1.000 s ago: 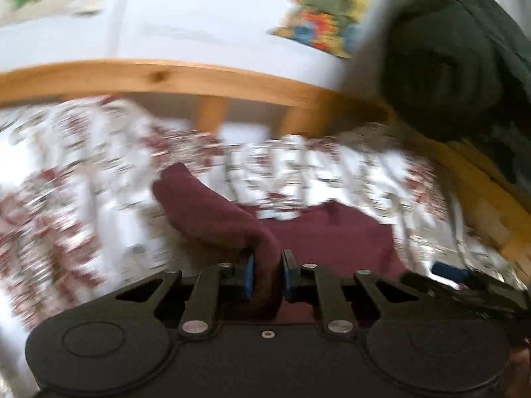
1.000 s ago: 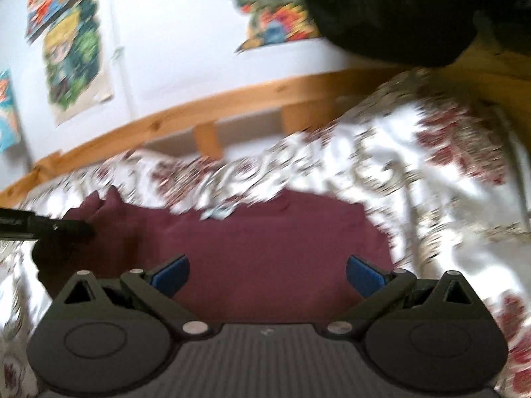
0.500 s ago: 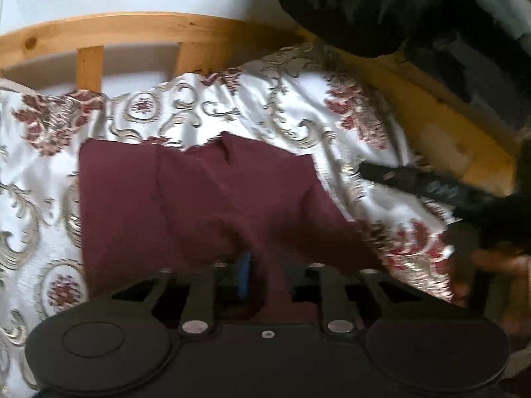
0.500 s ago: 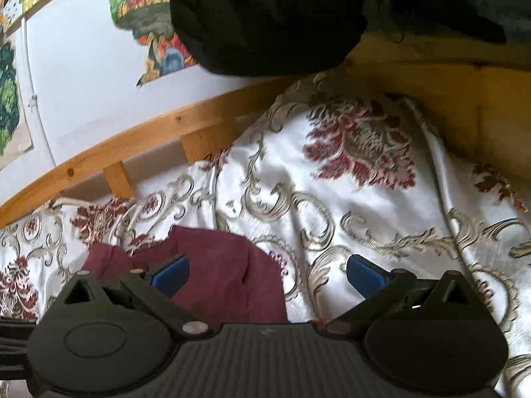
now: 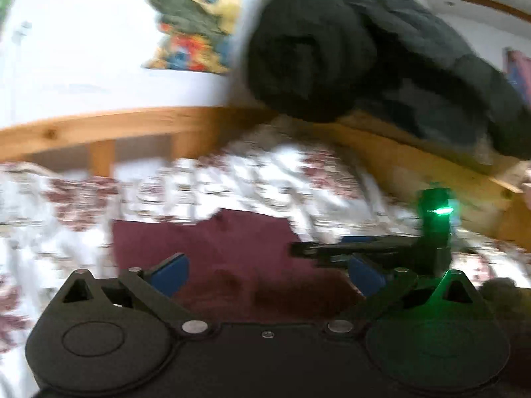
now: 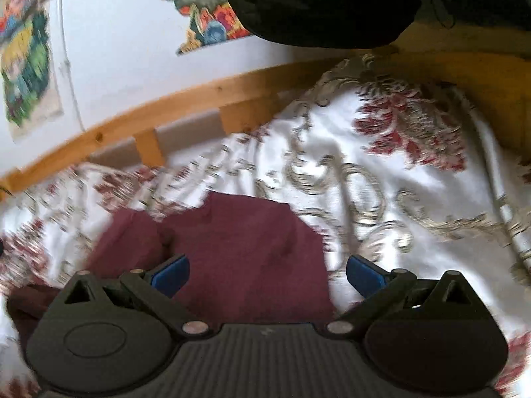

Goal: Fold small clothes

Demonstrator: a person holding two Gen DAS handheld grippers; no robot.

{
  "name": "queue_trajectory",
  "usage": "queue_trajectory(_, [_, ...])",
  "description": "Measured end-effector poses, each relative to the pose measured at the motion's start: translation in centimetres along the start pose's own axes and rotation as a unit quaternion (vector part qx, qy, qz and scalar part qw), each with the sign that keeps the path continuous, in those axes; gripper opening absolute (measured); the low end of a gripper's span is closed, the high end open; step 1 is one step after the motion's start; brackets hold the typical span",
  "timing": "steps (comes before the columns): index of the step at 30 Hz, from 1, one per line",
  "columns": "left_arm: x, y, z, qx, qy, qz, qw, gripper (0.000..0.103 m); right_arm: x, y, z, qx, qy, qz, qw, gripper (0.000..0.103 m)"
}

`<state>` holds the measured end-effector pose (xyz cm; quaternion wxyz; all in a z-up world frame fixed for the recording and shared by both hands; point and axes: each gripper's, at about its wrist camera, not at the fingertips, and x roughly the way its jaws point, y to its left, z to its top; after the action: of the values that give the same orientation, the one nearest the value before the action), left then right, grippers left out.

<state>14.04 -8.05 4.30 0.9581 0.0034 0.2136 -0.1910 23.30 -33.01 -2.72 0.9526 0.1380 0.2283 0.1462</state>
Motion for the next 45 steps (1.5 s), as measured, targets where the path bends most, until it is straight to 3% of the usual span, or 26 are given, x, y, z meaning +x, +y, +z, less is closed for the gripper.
queue_trajectory(2, [0.1, 0.7, -0.7, -0.008, 0.015, 0.037, 0.9992, 0.102, -0.2, 0.4, -0.1, 0.012, -0.013, 0.028, 0.999, 0.103])
queue_trajectory(5, [1.0, 2.2, -2.2, -0.028, 0.062, 0.054, 0.9962, 0.102, 0.0, 1.5, -0.1, 0.024, -0.019, 0.071, 0.997, 0.103])
queue_trajectory(8, [1.7, 3.2, -3.6, -0.026, 0.089, 0.060, 0.9939, 0.102, 1.2, 2.5, -0.3, 0.054, 0.008, 0.140, 0.989, 0.103])
queue_trajectory(11, [2.7, 3.5, -4.8, -0.001, 0.116, 0.068, 0.9909, 0.102, 2.9, 3.6, -0.9, 0.076, 0.034, 0.179, 0.980, 0.103])
queue_trajectory(18, [4.7, 3.0, -6.4, 0.061, 0.173, 0.114, 0.9764, 0.102, 5.7, 4.1, -2.7, 0.087, 0.072, 0.192, 0.975, 0.103])
queue_trajectory(23, [4.3, 2.8, -6.1, 0.075, 0.156, 0.117, 0.9780, 0.102, 5.8, 3.8, -3.2, 0.091, 0.058, 0.202, 0.974, 0.100])
queue_trajectory(26, [4.0, 2.7, -5.9, 0.079, 0.143, 0.109, 0.9804, 0.092, 6.1, 3.9, -3.0, 0.095, 0.061, 0.210, 0.971, 0.094])
queue_trajectory(28, [3.9, 2.5, -5.7, 0.080, 0.138, 0.095, 0.9826, 0.084, 6.2, 3.8, -3.1, 0.102, 0.065, 0.213, 0.970, 0.084])
queue_trajectory(31, [3.8, 2.4, -5.6, 0.076, 0.135, 0.077, 0.9848, 0.064, 6.6, 3.7, -3.2, 0.115, 0.077, 0.212, 0.967, 0.072])
queue_trajectory(32, [3.7, 2.4, -5.6, 0.076, 0.131, 0.078, 0.9854, 0.053, 6.8, 3.6, -3.2, 0.120, 0.081, 0.210, 0.967, 0.069])
queue_trajectory(34, [3.6, 2.4, -5.4, 0.071, 0.126, 0.075, 0.9866, 0.042, 7.1, 3.3, -3.4, 0.131, 0.091, 0.210, 0.965, 0.058])
queue_trajectory(35, [3.7, 2.4, -5.4, 0.068, 0.126, 0.073, 0.9870, 0.039, 7.2, 3.1, -3.5, 0.140, 0.096, 0.211, 0.963, 0.055])
queue_trajectory(37, [3.8, 2.0, -5.5, 0.074, 0.128, 0.068, 0.9867, 0.033, 7.5, 2.6, -3.7, 0.156, 0.103, 0.207, 0.960, 0.031])
queue_trajectory(39, [3.7, 1.2, -5.6, 0.088, 0.126, 0.061, 0.9863, 0.030, 7.7, 2.1, -3.9, 0.161, 0.106, 0.199, 0.961, 0.020])
queue_trajectory(45, [3.7, -1.3, -6.0, 0.128, 0.111, 0.031, 0.9850, 0.024, 5.9, 2.3, -2.5, 0.095, 0.065, 0.176, 0.978, 0.014])
